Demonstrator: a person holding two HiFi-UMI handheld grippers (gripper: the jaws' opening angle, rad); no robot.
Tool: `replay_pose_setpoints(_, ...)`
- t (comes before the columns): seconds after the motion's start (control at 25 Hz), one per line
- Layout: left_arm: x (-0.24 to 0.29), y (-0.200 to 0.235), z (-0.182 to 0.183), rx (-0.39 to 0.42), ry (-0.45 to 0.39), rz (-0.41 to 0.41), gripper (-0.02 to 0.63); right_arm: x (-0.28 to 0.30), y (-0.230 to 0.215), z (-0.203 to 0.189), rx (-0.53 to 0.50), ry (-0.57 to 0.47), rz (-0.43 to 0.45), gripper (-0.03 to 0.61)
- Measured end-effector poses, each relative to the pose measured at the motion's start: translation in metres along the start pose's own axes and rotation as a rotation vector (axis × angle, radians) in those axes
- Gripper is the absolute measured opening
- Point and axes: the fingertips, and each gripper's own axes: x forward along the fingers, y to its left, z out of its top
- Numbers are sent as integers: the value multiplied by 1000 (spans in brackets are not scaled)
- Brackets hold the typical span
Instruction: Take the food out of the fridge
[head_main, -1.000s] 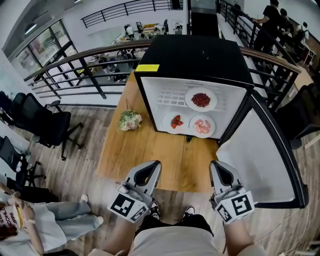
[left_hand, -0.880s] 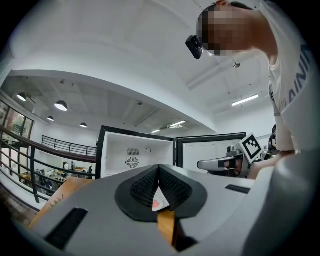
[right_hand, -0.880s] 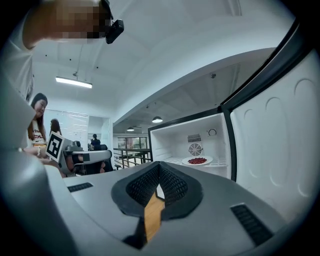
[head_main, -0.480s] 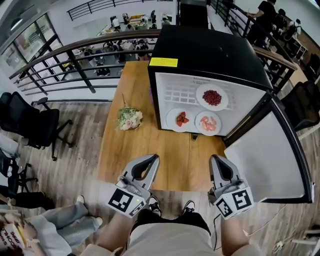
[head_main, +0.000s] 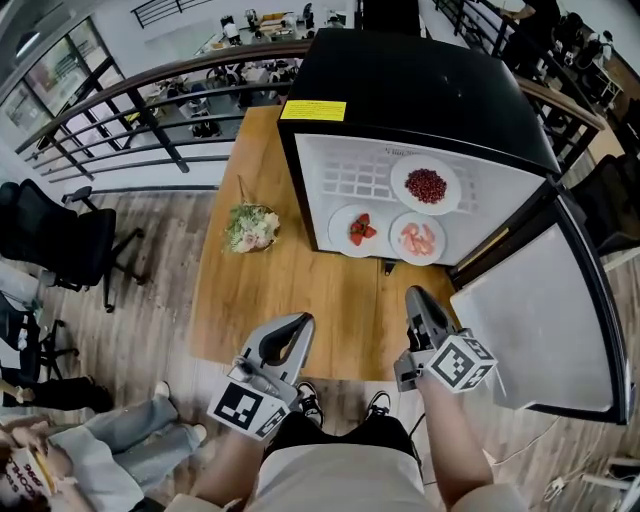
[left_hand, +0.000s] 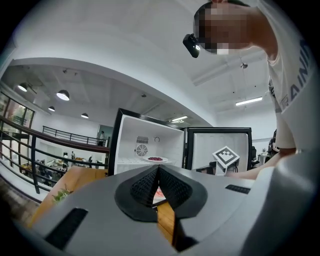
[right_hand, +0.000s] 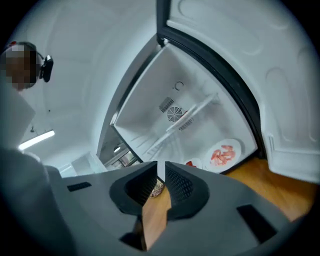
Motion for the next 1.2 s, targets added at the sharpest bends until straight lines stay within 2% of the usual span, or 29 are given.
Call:
replay_pose_setpoints(0.08,4,2,-6,-5,20,-6,9,10,-16,-8,97,-7,-18,84)
replay_pose_setpoints(0.16,8,5,-12,-9,38,-14,9,17,-35,-13,198,-39,-52,91)
replay_pose_setpoints(0.32,17,11,-21,-12,69,-34,9,26,-86,-22,477,-151,-149,91)
replay_pose_setpoints(0.6,29,23,-42,-29,113,-56,9,43,-162,-37,728,-343,-272,91)
replay_pose_setpoints(0.84,32,34,-64,-59,154,-64,9,63,-192,-46,804,-395,-315,91)
replay_pose_setpoints(1.2,38,44,-79,-76,182,-73,9,73,-213,-44,842,-423,-335,89)
